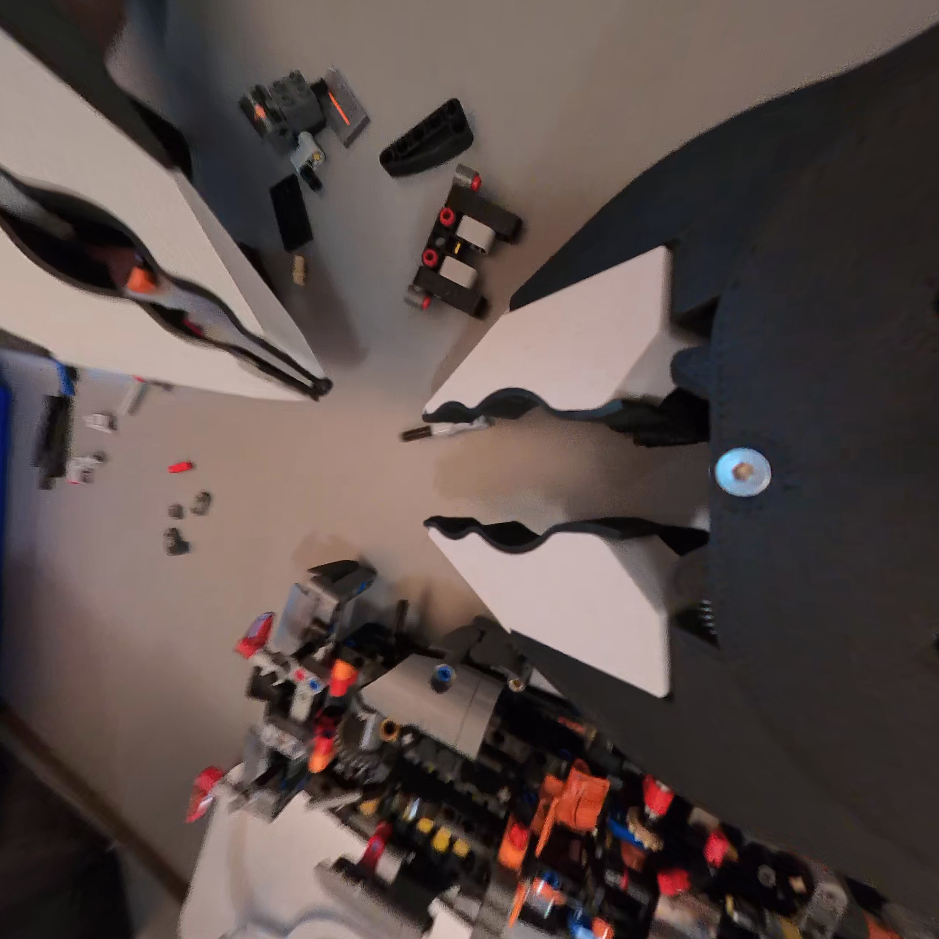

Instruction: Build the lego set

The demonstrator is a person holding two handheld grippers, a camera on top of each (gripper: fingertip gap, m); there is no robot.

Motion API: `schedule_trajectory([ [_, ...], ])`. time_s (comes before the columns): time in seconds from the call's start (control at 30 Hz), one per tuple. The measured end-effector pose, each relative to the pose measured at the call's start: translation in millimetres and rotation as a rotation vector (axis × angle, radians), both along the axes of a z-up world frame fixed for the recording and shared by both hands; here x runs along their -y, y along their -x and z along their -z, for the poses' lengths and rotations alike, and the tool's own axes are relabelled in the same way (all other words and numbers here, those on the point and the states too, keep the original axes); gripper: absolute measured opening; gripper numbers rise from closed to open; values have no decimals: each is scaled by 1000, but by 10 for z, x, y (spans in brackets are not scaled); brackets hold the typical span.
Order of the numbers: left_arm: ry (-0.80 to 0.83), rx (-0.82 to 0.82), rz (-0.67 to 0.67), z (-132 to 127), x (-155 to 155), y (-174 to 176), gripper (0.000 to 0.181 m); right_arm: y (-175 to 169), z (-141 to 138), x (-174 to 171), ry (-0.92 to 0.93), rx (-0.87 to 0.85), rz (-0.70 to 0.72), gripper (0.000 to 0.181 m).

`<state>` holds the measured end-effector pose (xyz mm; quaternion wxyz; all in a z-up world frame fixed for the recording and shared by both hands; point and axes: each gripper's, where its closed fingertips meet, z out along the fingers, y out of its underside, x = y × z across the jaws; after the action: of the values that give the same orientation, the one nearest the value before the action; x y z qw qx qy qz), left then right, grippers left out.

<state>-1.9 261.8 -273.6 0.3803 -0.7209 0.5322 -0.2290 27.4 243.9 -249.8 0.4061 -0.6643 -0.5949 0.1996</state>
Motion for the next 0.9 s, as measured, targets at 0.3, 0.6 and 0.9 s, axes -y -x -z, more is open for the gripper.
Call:
schedule_trajectory([
  [0.3, -467, -53, 177, -353, 297, -334, 22, -12, 16, 59, 152, -48, -20, 0],
  [0.6, -583, -168, 213, -268, 337, -376, 7, -3, -17, 160, 217, -66, -68, 1],
  [0.9, -602, -133, 202, -383, 363, -363, 2, -20, -171, 188, 329, -185, -92, 0],
])
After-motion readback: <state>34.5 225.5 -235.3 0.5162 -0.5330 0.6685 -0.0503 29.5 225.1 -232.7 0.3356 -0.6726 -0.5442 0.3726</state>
